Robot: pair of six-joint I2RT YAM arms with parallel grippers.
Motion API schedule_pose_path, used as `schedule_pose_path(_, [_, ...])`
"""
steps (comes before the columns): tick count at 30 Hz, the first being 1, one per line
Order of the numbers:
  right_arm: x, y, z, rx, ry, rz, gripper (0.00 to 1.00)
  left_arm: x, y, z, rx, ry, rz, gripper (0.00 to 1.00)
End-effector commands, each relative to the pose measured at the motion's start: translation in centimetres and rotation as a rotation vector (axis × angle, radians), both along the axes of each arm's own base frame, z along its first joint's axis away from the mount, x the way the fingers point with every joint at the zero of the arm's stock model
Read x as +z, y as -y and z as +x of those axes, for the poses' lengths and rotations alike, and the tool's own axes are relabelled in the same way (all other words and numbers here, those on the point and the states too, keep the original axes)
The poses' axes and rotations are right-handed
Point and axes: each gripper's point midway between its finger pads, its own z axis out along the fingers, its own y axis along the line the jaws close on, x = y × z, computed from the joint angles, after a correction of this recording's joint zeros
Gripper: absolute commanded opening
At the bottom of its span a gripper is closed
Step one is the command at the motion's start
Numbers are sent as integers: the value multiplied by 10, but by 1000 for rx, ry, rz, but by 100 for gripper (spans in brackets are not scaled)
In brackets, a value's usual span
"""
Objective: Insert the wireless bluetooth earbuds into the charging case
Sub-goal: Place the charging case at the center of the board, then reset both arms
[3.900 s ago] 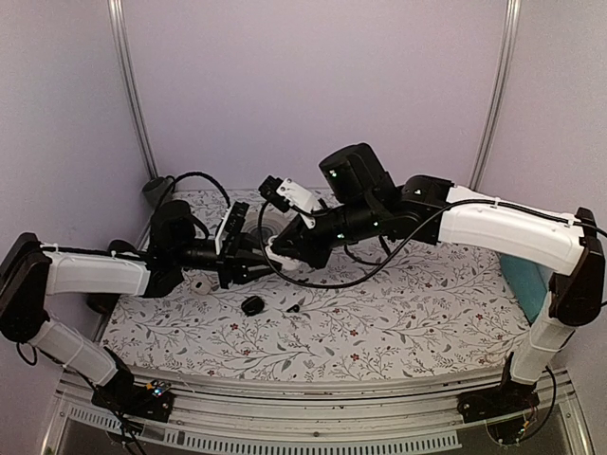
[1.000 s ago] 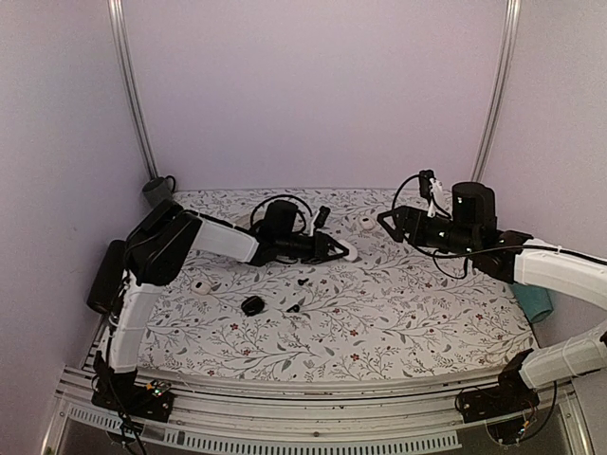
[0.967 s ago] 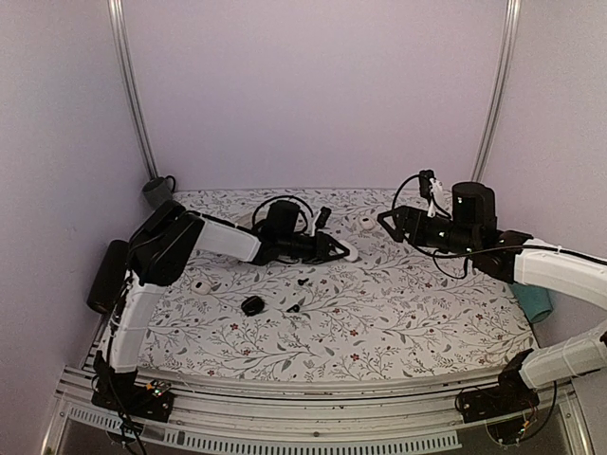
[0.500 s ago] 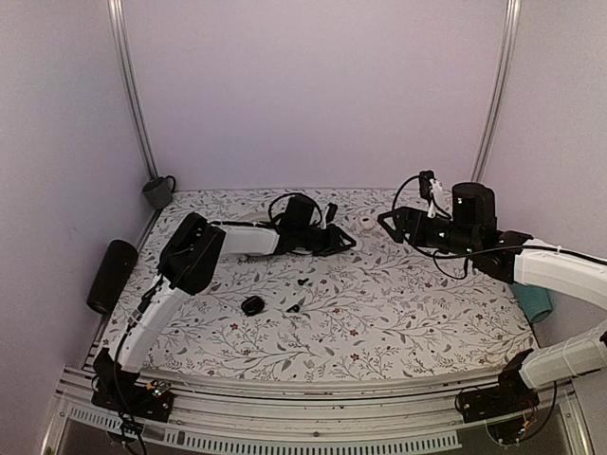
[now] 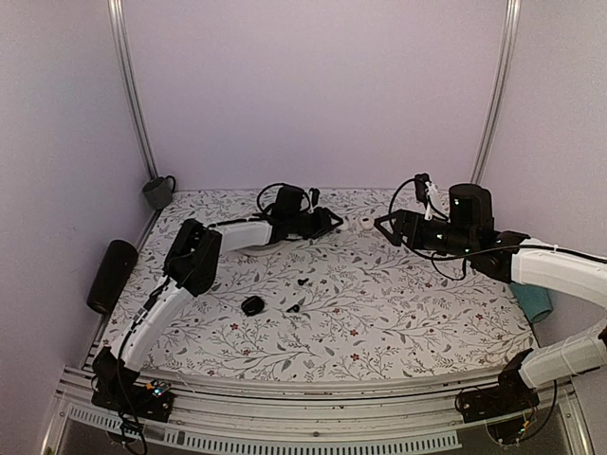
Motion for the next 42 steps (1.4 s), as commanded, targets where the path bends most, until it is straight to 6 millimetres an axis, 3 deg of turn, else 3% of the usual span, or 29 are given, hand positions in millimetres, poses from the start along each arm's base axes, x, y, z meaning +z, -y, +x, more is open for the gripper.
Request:
schedule_pose_path(1, [-5,-1,-2,16,-16,4,86,1,-10,8,36,21,51,82])
schedule_pose_path(2, [-6,0,-2,15,-21,1,87,7,-11,8,37,35,50,94])
schedule_pose_path(3, [-7,1,-3,13,-25,-2,88,14,-12,9,39,50,53,96])
schedule_pose_path(6, [-8,5,-1,-10,-28,-17,90,36,-15,8,45,97,78,96])
schedule_pose_path(8, [-9,9,1,-38,-30,-27,99,52,-16,4,42,128,101,96])
schedule_pose_path(12, [-9,16,7,-89,-30,-33,99,90,-22,-10,29,209,129,96])
schedule_pose_path(18, [-14,33,17,-210,-40,-40,99,150,-24,-47,-35,342,144,96])
schedule_pose_path(22, [-16,52,24,-325,-8,-49,99,165,-35,-88,-77,404,168,96])
schedule_pose_path(27, [-11,54,26,-330,19,-58,99,188,-81,-134,-44,486,198,96])
schedule_pose_path(33, [-18,63,27,-382,20,-77,99,190,-135,-170,6,511,257,96])
schedule_pose_path(36, [-26,71,30,-427,-12,-105,99,190,-162,-178,71,516,287,96])
schedule_pose_path(42, [-22,76,30,-461,-30,-120,99,196,-205,-181,263,468,296,96])
